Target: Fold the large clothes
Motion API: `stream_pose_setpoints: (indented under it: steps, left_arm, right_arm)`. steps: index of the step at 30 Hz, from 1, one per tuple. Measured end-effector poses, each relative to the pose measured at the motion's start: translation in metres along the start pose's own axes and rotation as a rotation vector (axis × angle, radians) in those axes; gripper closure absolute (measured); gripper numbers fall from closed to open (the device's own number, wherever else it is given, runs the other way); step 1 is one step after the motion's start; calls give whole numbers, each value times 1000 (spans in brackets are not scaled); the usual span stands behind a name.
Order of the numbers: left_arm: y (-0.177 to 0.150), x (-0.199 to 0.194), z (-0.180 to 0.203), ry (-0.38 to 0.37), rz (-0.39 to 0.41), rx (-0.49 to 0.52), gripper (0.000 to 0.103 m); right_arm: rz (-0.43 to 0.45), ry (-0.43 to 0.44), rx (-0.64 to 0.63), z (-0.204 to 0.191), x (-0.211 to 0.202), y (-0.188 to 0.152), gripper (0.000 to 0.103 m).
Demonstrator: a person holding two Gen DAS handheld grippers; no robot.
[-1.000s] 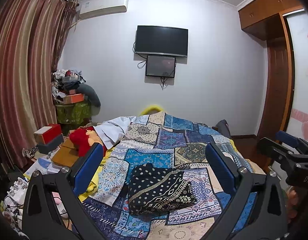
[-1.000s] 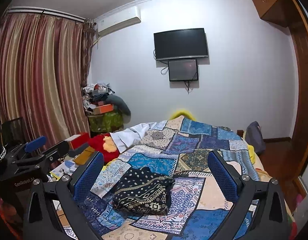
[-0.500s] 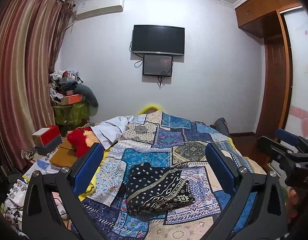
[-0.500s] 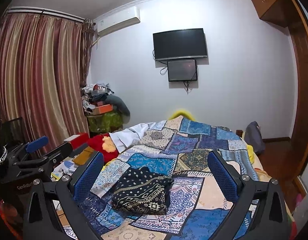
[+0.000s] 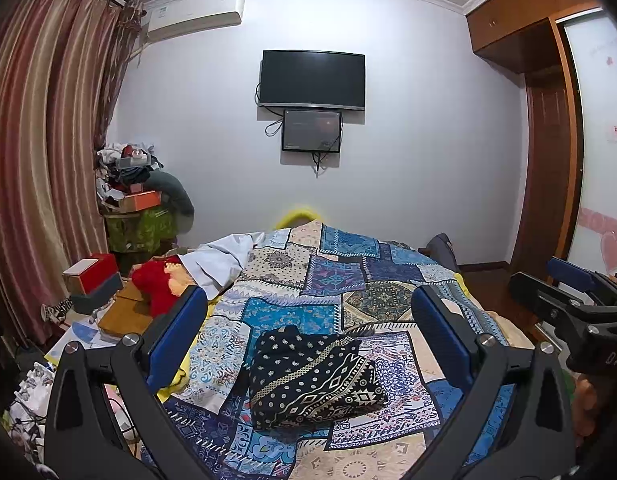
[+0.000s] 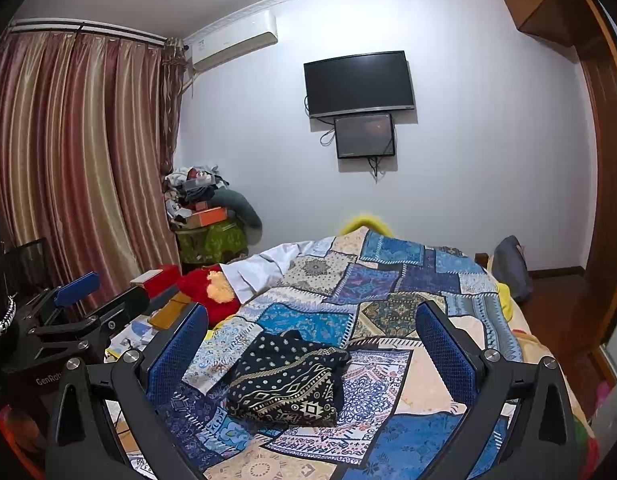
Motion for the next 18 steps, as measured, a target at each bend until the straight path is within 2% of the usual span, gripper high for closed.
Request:
stream_pose_setpoints:
  steps: [18]
  left_arm:
    - [2, -1, -1, -41, -7, -2, 0]
  right_arm:
    - [6, -6, -6, 1, 2, 0, 0]
Point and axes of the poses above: each gripper's, at about its wrist camera, not at the fingertips, and x roughly the way its jaws point, z to its right, y to its top, the point moved 7 cm from there along x, roughly the way its jaws point, and after that the axes turned 6 degrees about -z, right-handed, at the moved point
